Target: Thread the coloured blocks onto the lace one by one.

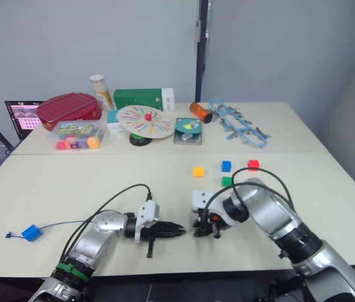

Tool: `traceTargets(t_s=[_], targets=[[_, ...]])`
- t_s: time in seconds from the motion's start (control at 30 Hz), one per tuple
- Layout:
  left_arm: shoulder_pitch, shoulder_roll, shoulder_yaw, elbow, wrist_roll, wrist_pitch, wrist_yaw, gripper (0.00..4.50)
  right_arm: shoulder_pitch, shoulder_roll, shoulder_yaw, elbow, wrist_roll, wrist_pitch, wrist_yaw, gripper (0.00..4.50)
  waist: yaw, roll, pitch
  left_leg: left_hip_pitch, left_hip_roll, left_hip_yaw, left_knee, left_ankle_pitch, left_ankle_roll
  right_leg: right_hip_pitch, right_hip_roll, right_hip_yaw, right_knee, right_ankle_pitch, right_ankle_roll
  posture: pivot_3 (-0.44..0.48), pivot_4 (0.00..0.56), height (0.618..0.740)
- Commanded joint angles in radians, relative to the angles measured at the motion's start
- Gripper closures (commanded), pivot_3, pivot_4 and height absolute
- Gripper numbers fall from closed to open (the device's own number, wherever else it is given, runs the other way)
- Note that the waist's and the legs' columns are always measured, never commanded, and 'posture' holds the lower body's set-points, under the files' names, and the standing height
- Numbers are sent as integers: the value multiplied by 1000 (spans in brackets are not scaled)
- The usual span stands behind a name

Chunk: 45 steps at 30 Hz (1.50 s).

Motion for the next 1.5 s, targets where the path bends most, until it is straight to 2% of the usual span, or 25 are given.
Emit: traceTargets(t_s=[0.03, 0.23, 0.33, 0.43, 0.6, 0.7, 0.93, 1.2, 1.5], targets=[[20, -1, 28, -8, -23, -22, 6, 4500, 43, -72, -158, -34, 76, 35, -17, 2201, 3, 0, 0, 0, 0, 0, 0, 0, 0, 0, 0, 0, -1, 0, 0, 0, 150, 740], [36, 14, 55, -6, -50, -18, -16, 4500, 203, -93, -463, -84, 228, 164, -141, 104, 2, 0, 0, 0, 2, 0, -2, 0, 0, 1, 0, 0, -5, 0, 0, 0, 150, 740], [11, 19, 70, 13, -62, -10, -25, 4500, 321, -74, -648, -108, 277, 170, -235, 44, 6, 0, 0, 0, 2, 0, -2, 0, 0, 2, 0, 0, -5, 0, 0, 0, 150, 740], [-14, 16, 85, 32, -76, -4, -30, 4500, 424, -27, -775, -145, 306, 138, -325, 44, 11, 0, 0, 0, 1, 0, -2, 0, 0, 2, 0, 0, -6, 1, 1, 0, 150, 740], [-33, 14, 100, 57, -85, -28, -53, 4500, 586, 105, -915, -174, 317, 27, -468, 44, 8, 0, 0, 0, 1, 0, -2, 0, 0, 3, 0, 1, -5, 1, 1, 0, 150, 740], [-54, 11, 116, 90, -89, -32, -61, 4500, 709, 246, -1011, -199, 314, -114, -581, 44, 11, 0, 0, 0, 1, 0, -2, 0, 0, 3, 0, 0, -5, 1, 1, 0, 150, 740], [-63, -5, 121, 109, -80, -42, -66, 4500, 831, 364, -988, -222, 318, -231, -682, 44, -2, 1, -1, 3, 1, 3, -2, 0, 1, 4, 1, 3, -5, 1, 2, 0, 150, 740], [-33, 6, 129, 76, -77, -35, -53, 4500, 773, 369, -961, -160, 314, -302, -749, 44, -1, 2, -1, 3, 2, 4, -2, 0, 1, 4, 2, 4, -5, 1, 2, 0, 150, 740], [32, 21, 167, -5, -80, -16, 38, 4500, 367, 283, -817, 248, 126, -389, -916, 44, -10, 2, -1, 4, 2, 6, -3, 0, 1, 3, 2, 5, -5, 1, 2, 0, 150, 740]])
